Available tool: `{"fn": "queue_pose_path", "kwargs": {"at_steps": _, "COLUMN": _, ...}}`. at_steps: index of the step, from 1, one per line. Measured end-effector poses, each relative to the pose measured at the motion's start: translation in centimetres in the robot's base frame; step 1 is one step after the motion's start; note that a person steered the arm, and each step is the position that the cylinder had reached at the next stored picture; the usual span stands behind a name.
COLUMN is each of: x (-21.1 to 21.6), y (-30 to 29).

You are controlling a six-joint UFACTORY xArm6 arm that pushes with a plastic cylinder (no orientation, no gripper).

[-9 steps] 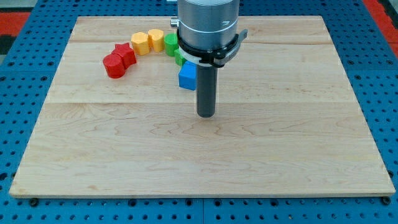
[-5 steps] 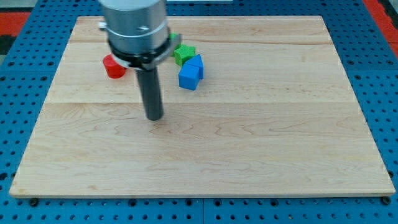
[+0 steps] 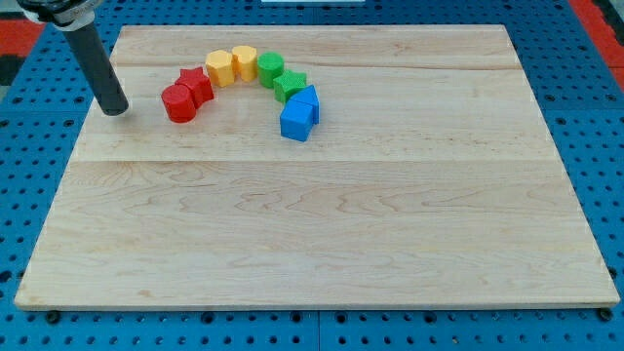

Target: Place the red circle towards the bottom of the green circle

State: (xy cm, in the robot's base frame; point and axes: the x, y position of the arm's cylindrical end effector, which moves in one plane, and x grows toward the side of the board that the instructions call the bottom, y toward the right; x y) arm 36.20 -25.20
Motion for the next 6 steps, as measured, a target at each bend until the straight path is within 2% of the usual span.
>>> {"fn": "queue_pose_path", "kwargs": {"at_steps": 1, "x": 0.0, "y": 4.8}}
{"fn": "queue_pose_path", "kwargs": {"at_steps": 3, "x": 0.3, "y": 9.3}}
{"fn": "queue_pose_path", "kwargs": {"at_steps": 5, "x": 2.7, "y": 11.0}}
{"fn": "queue_pose_path", "kwargs": {"at_steps": 6, "x": 2.6, "y": 16.0}}
